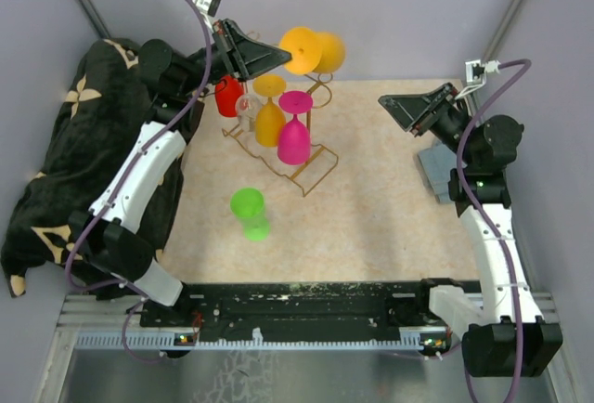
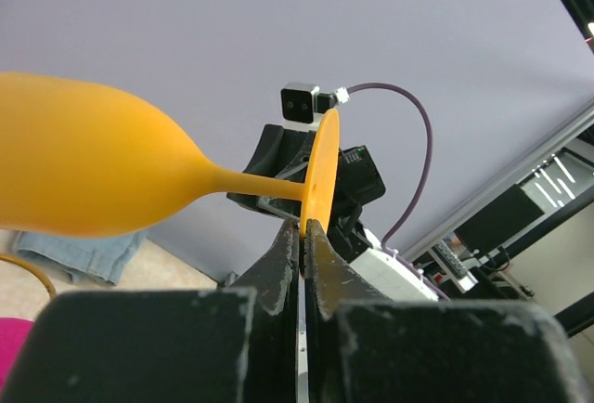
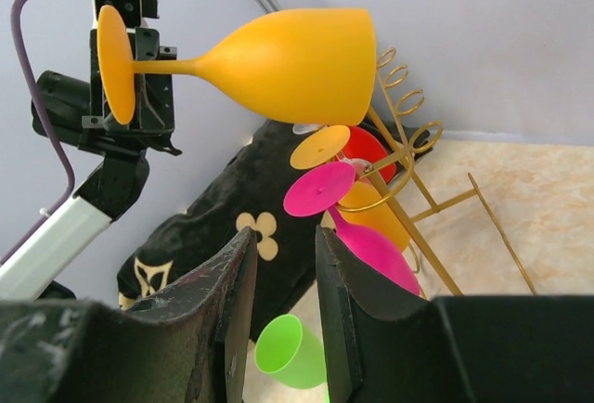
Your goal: Place the wine glass upside down on the wine glass rack
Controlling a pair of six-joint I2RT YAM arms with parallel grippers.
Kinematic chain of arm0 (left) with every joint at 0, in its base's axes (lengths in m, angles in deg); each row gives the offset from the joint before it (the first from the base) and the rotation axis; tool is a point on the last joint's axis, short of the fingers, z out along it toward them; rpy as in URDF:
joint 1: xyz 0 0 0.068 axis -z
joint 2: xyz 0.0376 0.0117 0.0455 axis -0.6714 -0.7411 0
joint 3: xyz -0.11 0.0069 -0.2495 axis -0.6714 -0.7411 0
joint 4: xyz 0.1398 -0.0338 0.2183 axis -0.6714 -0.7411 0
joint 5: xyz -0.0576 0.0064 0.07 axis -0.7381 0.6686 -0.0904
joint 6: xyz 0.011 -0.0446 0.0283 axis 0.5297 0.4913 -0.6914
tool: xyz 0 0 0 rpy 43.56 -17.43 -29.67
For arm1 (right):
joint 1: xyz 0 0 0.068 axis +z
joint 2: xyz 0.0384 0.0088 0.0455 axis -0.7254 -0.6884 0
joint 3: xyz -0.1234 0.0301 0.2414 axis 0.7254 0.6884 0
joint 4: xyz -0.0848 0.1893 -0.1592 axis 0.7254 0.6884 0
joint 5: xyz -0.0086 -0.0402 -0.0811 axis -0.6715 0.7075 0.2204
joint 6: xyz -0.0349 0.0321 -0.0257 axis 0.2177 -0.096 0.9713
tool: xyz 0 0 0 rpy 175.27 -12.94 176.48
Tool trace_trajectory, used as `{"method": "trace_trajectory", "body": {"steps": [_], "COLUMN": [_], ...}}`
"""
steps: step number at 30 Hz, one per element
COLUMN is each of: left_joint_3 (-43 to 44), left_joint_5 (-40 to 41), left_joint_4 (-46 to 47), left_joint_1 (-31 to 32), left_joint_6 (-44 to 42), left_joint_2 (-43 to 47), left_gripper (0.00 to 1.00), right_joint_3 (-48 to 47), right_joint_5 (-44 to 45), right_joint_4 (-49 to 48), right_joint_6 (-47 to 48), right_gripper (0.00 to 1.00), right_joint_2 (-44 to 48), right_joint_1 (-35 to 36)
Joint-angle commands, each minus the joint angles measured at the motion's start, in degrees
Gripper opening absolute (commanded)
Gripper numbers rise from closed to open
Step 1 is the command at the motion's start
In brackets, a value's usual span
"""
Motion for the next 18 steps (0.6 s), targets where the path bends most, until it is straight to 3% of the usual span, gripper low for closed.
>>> {"method": "trace_trajectory", "body": {"steps": [1, 18], "left_joint_3": [2.0, 5.2], "left_joint_5": [0.8, 1.4], "left_joint_4": [2.2, 4.8], "left_joint_1": [-0.3, -0.1], "left_joint_6": [-5.4, -5.7], "left_joint_2": [-0.5, -7.8], "left_gripper": [0.00, 0.00], "right_joint_3": [0.4, 3.4], "right_joint_5": [0.5, 0.5], "right_joint_4": [-2.0, -2.4], "right_joint_6": [0.5, 0.1], "right_gripper": [0.33, 0.33], "right_joint_2": [1.5, 3.2], "right_joint_1": [-0.5, -0.5]}}
